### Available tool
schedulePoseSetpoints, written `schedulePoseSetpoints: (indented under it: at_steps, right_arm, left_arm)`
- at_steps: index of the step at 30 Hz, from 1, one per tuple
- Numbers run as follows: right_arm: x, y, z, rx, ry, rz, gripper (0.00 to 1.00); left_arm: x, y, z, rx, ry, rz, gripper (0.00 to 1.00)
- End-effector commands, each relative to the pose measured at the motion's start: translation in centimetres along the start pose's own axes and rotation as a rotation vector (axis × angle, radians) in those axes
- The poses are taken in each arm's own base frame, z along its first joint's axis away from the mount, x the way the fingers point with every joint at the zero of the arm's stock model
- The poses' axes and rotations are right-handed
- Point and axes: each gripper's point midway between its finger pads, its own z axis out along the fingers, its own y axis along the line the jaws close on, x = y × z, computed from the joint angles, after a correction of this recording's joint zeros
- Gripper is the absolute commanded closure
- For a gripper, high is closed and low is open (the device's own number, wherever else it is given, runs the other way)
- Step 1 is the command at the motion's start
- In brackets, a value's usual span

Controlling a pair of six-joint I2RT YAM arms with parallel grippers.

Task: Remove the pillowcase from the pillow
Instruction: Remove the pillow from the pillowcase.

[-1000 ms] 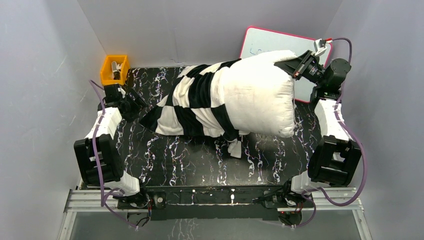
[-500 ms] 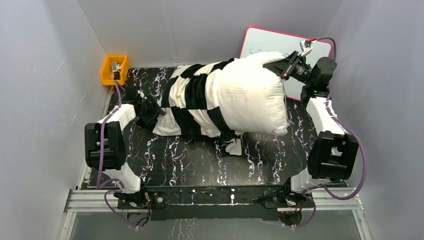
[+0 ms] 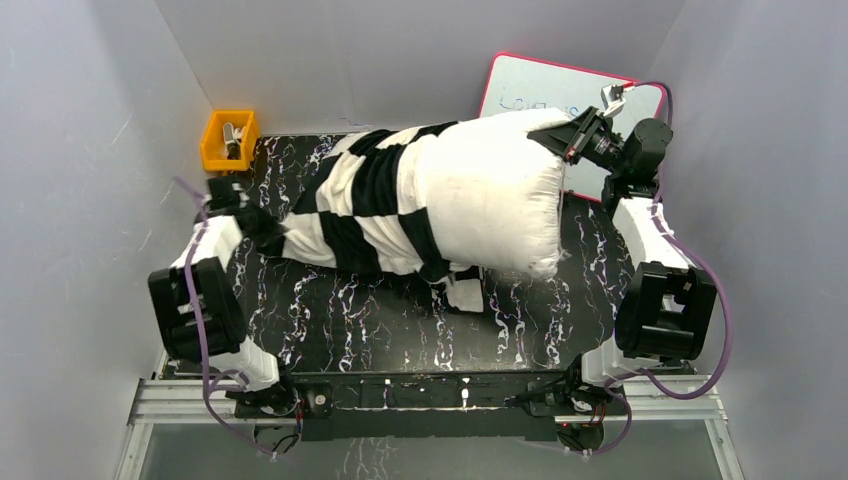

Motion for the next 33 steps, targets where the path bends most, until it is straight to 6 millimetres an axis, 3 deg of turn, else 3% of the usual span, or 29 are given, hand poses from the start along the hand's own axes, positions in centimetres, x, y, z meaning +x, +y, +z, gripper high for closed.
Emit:
schedulePoseSetpoints:
  at_steps: [1,5,10,13,15,17,18,20,21,23,29,33]
  right_arm:
    - [-4.4,3.9,-2.9,-0.046,-0.183,-0.107,1.0]
    - [-6.3,2.9,-5.3,-0.046,-0.275,-0.052,1.0]
    - [-6.6,1.7,-6.0,-0.026,-0.295,-0.033,1.0]
    - [-6.4,0.8,-5.8,0.002,-0.273,-0.031,1.0]
    - [-6.1,0.2,-5.5,0.014,-0.246,-0.03,1.0]
    - [-5.5,-0.4,-4.8,0.022,-0.196,-0.027,1.0]
    - [-5.1,-0.7,-4.2,0.022,-0.163,-0.028,1.0]
    - [-4.1,-1.4,-2.9,0.029,-0.094,-0.03,1.0]
    - [-3.5,-1.8,-2.1,0.031,-0.055,-0.025,1.0]
    - [-2.2,-2.0,-0.5,0.027,0.015,-0.031,1.0]
    - [0.1,-2.4,1.5,0.022,0.104,-0.041,1.0]
    - [1.0,-2.1,2.3,0.004,0.134,-0.043,1.0]
  left_arm:
    - [-6.5,8.1,-5.9,-0.17,-0.272,-0.291,1.0]
    - [-7.2,12.0,-8.5,-0.207,-0.386,-0.458,1.0]
    - [-6.7,13.4,-10.1,-0.275,-0.464,-0.513,1.0]
    - [-6.4,12.8,-10.7,-0.233,-0.493,-0.529,1.0]
    - [-6.1,11.2,-11.0,-0.182,-0.502,-0.484,1.0]
    - [-5.8,7.7,-10.8,-0.069,-0.482,-0.361,1.0]
    - [-5.5,5.5,-10.7,-0.003,-0.459,-0.29,0.95]
    - [-4.8,0.3,-10.6,0.164,-0.402,-0.088,0.46]
    - [-4.4,-1.3,-10.5,0.19,-0.375,-0.016,0.26]
    - [-4.3,-3.1,-9.7,0.221,-0.305,0.08,0.03]
    - [-5.8,-7.2,-5.6,0.302,-0.133,0.193,0.02]
    - [-4.1,-11.6,-2.5,0.326,-0.063,0.325,0.02]
